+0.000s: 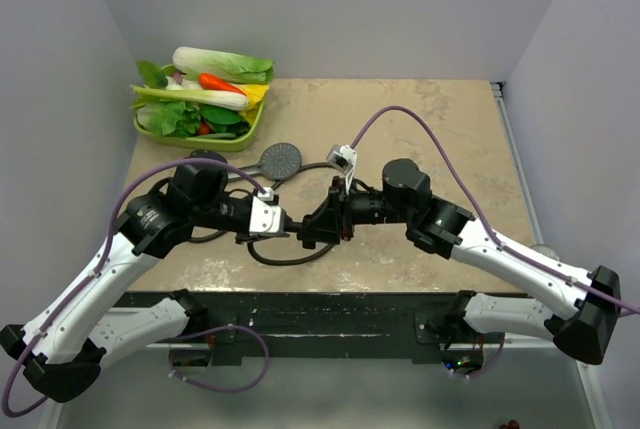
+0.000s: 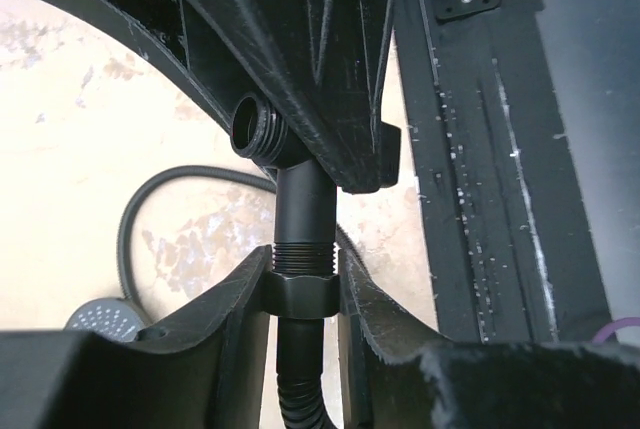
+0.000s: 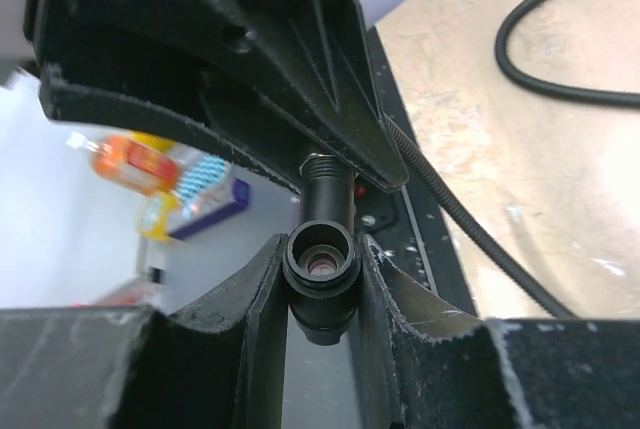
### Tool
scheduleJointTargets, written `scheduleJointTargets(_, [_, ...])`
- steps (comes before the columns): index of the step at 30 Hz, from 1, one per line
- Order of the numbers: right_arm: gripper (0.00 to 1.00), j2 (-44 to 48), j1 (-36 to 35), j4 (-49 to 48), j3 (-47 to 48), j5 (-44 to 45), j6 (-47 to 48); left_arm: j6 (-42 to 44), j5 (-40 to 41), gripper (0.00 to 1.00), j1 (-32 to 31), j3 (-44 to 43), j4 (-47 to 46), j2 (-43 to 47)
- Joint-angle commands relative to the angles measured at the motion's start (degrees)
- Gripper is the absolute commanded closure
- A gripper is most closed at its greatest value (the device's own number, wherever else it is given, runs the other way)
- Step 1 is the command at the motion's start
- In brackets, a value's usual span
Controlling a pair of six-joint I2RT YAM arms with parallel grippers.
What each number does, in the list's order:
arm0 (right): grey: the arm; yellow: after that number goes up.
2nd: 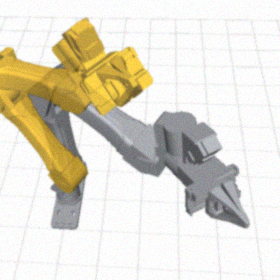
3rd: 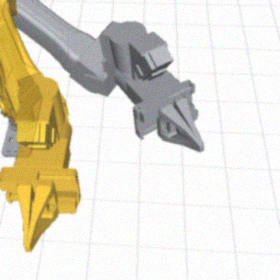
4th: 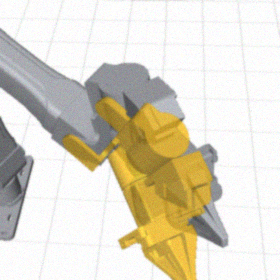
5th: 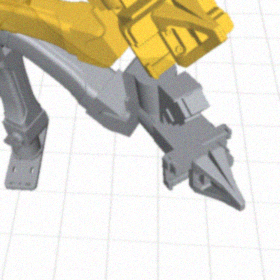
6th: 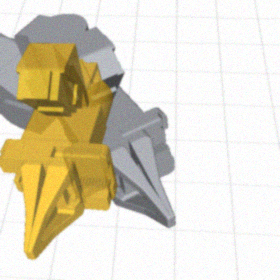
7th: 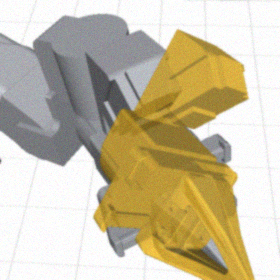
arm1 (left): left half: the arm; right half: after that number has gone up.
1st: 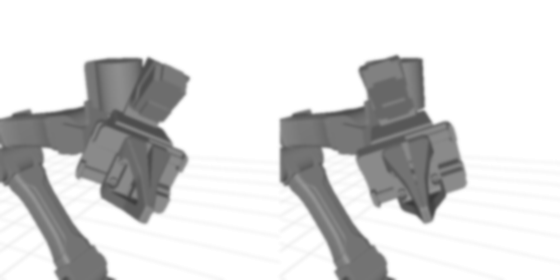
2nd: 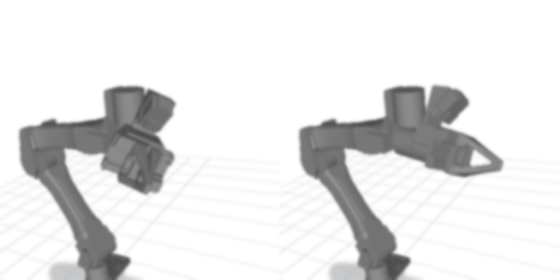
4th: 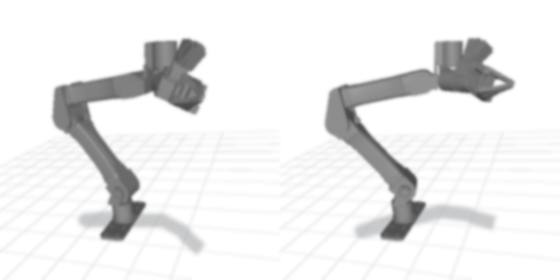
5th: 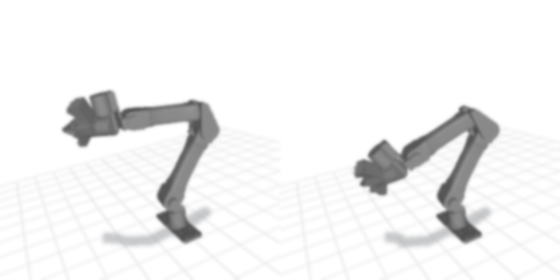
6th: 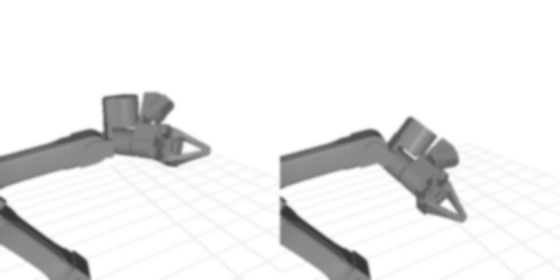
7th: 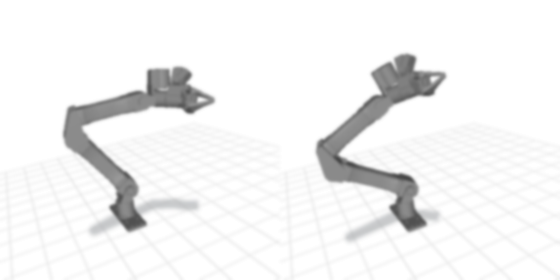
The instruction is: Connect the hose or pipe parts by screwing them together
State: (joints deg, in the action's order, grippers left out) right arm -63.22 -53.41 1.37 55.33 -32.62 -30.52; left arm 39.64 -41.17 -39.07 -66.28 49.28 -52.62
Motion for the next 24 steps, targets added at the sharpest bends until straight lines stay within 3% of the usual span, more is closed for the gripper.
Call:
scheduleJointTargets(1, [1.00, -0.2, 2.7, -12.6, -0.3, -5.3, -16.0, 2.0, 2.6, 1.00, -0.4, 0.4, -8.8, 0.9])
scheduleJointTargets(2, [1.00, -0.5, 2.9, -8.3, 0.6, -4.4, -14.8, 1.3, 3.1, 0.98, -0.3, 0.5, -9.0, 0.7])
scheduleJointTargets(3, [1.00, -0.8, 3.0, -4.9, 3.6, -3.4, -10.7, 0.6, 3.4, 0.61, -0.3, 0.2, -9.1, -0.1])
scheduleJointTargets(5, [1.00, -2.3, 3.0, 0.8, 5.5, -2.2, -7.5, -3.0, 4.9, 0.01, -0.3, -0.4, -9.4, -1.0])
scheduleJointTargets(10, [1.00, -4.6, 4.1, 8.8, 8.2, 2.6, 0.2, -9.5, 5.7, 0.01, -0.4, -0.8, -14.3, 1.1])
scheduleJointTargets(14, [1.00, -8.1, 9.1, 15.2, 8.7, 8.1, 4.8, -12.6, 13.4, 0.01, -0.3, -3.1, -14.7, 1.1])
scheduleJointTargets(18, [1.00, -14.6, 15.0, 13.4, 7.4, 12.5, 7.2, -15.8, 23.7, 0.01, 0.0, -4.6, -11.5, -0.5])
scheduleJointTargets(24, [1.00, -30.3, 17.7, 10.0, 11.7, 12.8, 9.9, -17.5, 27.7, 0.01, 5.1, -4.4, -6.5, -3.5])
